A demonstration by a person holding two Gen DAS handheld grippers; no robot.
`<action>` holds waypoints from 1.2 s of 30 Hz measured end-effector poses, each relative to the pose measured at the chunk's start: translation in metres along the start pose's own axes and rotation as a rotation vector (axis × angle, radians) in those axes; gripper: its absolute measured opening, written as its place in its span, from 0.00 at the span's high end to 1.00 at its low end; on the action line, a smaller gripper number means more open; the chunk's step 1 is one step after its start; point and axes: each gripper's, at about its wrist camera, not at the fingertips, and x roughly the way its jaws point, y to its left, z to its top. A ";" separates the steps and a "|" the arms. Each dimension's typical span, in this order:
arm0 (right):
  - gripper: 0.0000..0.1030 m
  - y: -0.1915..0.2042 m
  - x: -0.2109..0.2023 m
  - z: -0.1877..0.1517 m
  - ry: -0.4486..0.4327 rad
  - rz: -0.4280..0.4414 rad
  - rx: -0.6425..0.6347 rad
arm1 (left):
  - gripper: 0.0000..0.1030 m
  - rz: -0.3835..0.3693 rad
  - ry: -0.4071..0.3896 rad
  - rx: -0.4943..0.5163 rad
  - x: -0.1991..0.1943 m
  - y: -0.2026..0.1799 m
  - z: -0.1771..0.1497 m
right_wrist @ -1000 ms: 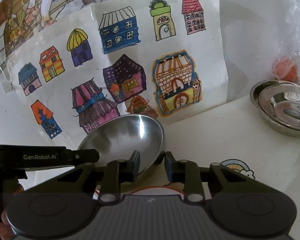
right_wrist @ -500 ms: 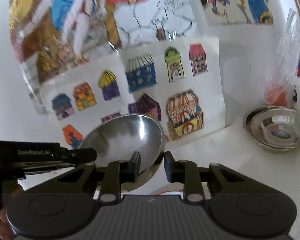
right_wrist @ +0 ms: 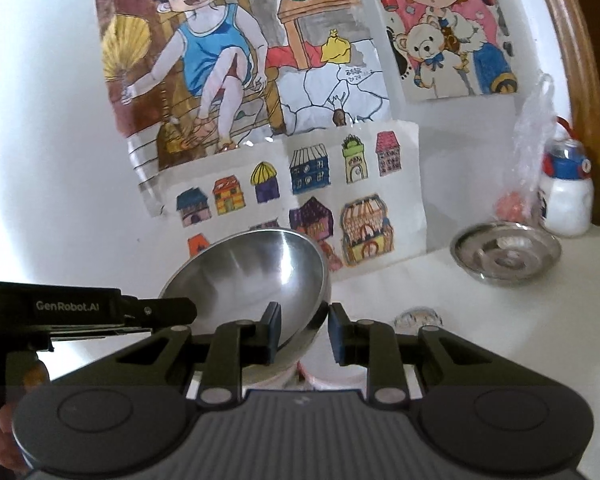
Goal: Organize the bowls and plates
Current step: 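Lift the deep steel bowl with both tools and carry it toward the white bowls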
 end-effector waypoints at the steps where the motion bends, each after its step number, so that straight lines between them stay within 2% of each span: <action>1: 0.72 0.000 -0.007 -0.004 0.003 0.001 0.003 | 0.78 -0.005 0.002 -0.002 -0.006 -0.002 -0.006; 9: 0.72 0.003 -0.053 -0.047 0.031 0.000 0.015 | 0.78 -0.030 0.033 0.004 -0.040 -0.014 -0.055; 14: 0.72 0.003 -0.070 -0.075 0.091 -0.008 0.022 | 0.79 -0.034 0.074 0.001 -0.047 -0.014 -0.088; 15: 0.72 0.002 -0.073 -0.079 0.144 -0.015 0.024 | 0.79 -0.033 0.083 0.000 -0.048 -0.013 -0.095; 19: 0.72 0.001 -0.083 -0.093 0.181 -0.007 0.043 | 0.79 -0.021 0.118 -0.013 -0.050 -0.011 -0.114; 26: 0.70 0.002 -0.094 -0.103 0.219 0.010 0.062 | 0.79 -0.013 0.171 -0.073 -0.051 -0.003 -0.136; 36: 0.70 0.005 -0.086 -0.104 0.241 0.022 0.062 | 0.79 0.023 0.162 -0.086 -0.050 0.002 -0.143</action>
